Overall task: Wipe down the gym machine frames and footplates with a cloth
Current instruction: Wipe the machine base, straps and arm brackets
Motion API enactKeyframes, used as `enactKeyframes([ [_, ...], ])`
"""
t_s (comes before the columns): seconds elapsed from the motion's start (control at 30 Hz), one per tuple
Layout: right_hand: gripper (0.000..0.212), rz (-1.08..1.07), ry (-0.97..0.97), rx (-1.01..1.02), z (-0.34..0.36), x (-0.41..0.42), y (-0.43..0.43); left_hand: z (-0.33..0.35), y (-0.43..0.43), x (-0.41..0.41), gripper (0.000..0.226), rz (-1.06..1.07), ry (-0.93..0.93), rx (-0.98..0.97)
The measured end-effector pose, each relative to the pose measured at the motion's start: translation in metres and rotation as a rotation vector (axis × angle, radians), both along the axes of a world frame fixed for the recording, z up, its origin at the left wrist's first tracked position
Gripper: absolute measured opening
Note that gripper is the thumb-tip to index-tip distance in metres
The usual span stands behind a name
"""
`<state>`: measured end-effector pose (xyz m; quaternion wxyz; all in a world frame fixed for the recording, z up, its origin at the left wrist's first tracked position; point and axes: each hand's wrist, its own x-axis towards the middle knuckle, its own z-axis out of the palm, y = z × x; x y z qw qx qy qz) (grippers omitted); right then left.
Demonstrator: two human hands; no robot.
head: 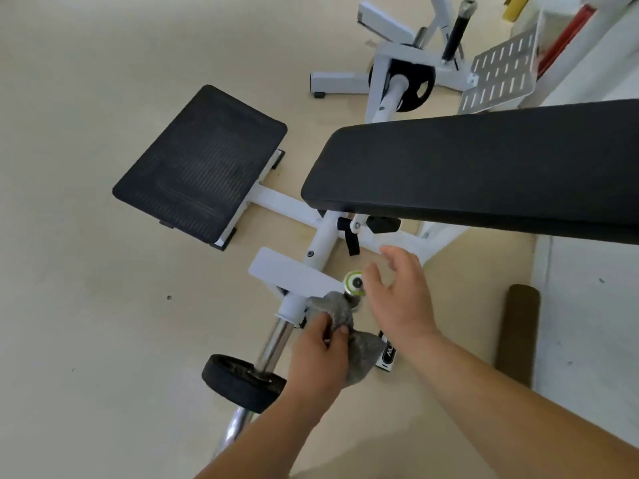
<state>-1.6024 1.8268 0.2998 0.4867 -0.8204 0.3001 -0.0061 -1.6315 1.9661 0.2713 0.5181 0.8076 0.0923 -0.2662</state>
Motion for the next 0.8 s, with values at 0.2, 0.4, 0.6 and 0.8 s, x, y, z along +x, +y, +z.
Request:
enactKeyframes([
  [0.2, 0.018, -0.073, 0.366, 0.516, -0.001, -0.099, -0.094, 0.005, -0.103, -0.056, 0.014, -0.072, 0.154, -0.111],
  [0.4, 0.014, -0.053, 0.318, 0.611, -0.019, -0.14, -0.167, -0.012, -0.173, -0.073, 0.017, -0.18, 0.293, -0.265],
  [0.6, 0.016, -0.277, 0.288, 0.688, -0.084, -0.119, -0.193, -0.073, -0.204, -0.036, 0.03, -0.187, 0.449, -0.327],
  [0.8, 0.01, -0.273, 0.259, 0.636, -0.173, -0.076, -0.225, -0.161, -0.246, 0.017, 0.028, -0.044, 0.58, -0.357],
])
